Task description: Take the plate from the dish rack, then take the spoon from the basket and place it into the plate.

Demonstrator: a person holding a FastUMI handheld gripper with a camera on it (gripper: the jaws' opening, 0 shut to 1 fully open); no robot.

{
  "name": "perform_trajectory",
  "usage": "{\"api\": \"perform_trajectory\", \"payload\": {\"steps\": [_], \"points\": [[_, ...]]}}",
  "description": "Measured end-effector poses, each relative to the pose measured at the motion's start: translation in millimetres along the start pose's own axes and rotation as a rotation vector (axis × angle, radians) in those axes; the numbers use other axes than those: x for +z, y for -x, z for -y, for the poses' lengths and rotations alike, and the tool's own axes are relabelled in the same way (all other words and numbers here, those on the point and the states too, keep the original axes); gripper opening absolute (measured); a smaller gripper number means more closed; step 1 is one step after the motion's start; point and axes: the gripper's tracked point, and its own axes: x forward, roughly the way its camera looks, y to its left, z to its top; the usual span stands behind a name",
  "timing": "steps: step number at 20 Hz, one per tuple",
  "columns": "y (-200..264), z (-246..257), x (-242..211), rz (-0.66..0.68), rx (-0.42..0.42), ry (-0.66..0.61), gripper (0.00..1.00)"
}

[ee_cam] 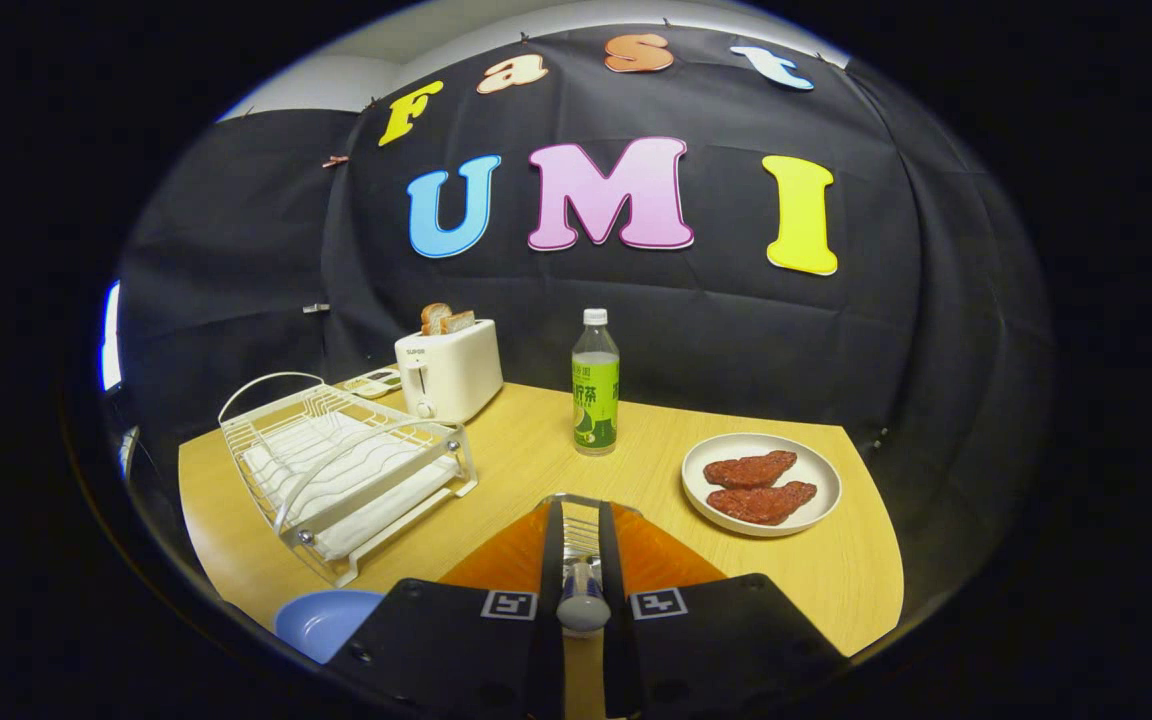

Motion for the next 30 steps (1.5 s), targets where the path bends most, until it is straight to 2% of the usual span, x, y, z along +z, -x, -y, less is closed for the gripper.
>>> {"api": "perform_trajectory", "payload": {"steps": [8, 11, 16, 18, 22, 26, 30], "points": [[29, -14, 57, 0.035, 0.051, -0.005, 0.19], [48, -38, 63, 0.02, 0.114, -0.029, 0.19], [74, -71, 61, 0.01, 0.188, 0.023, 0.19], [79, -69, 70, 0.044, 0.182, 0.047, 0.19], [87, -98, 59, 0.002, 0.241, -0.03, 0.19], [85, -137, 33, -0.033, 0.333, -0.012, 0.19], [67, -168, 1, -0.08, 0.382, 0.033, 0.19]]}}
